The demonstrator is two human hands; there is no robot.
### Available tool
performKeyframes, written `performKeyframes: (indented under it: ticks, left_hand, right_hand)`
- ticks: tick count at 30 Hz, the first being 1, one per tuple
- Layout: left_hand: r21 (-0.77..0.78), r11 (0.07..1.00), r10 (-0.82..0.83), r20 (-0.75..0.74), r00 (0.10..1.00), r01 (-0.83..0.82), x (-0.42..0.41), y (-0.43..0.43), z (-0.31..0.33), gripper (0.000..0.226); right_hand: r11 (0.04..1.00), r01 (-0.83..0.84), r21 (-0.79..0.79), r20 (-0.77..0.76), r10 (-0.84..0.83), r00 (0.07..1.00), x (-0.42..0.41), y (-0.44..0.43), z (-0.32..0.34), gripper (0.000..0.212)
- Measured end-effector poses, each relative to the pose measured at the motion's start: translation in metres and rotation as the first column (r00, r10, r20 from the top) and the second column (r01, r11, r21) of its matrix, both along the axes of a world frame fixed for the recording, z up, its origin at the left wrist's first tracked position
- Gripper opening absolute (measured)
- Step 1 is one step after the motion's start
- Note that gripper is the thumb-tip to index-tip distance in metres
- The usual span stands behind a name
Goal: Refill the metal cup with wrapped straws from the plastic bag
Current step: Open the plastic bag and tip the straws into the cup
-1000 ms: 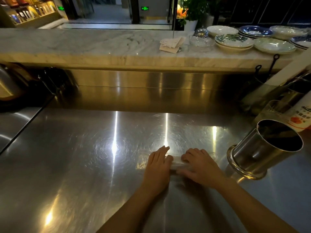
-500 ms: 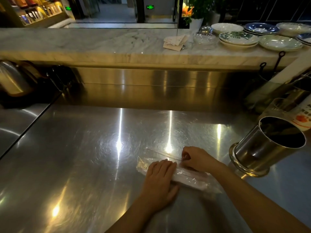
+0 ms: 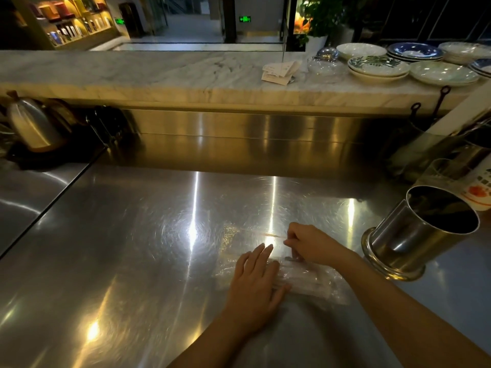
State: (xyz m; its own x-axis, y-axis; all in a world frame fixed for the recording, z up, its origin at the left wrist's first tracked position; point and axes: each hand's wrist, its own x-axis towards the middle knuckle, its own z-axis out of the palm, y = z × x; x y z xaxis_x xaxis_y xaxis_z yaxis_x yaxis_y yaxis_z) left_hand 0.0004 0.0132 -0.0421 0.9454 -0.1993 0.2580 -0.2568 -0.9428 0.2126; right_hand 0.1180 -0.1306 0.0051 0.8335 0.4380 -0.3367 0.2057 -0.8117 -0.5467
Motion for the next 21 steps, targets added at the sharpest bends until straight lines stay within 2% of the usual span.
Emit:
performKeyframes:
  ticks: [6, 9, 14, 17, 21]
  left_hand:
    - [-0.125, 0.992, 0.017, 0.04, 0.999, -0.011, -0.001, -0.001, 0.005, 0.04]
    - [-0.051, 0.999, 0.023, 0.081, 0.996, -0.018, -0.001, -0.002, 0.007, 0.042]
    - [-0.035, 0.999, -0.007, 0.167, 0.986, 0.013, -0.002, -0.001, 0.004, 0.024]
    - [-0.054, 0.997, -0.05, 0.138, 0.989, 0.058, -0.005, -0.001, 0.005, 0.023]
    - [-0.184, 0.981, -0.047, 0.09, 0.995, 0.063, -0.008, 0.001, 0.008, 0.019]
  right_hand:
    - [0.997, 0.006, 0.074, 0.024, -0.008, 1.0, 0.007, -0.002, 0.012, 0.014]
    - [0.996, 0.005, 0.094, 0.053, -0.01, 0.999, 0.01, -0.004, 0.018, 0.015]
    - [0.993, 0.022, 0.113, 0.112, -0.035, 0.993, 0.016, -0.005, 0.031, 0.017]
    - [0.991, 0.042, 0.128, 0.146, -0.061, 0.987, 0.021, -0.007, 0.04, 0.018]
    - [0.987, 0.061, 0.146, 0.228, -0.094, 0.969, 0.029, -0.007, 0.05, 0.017]
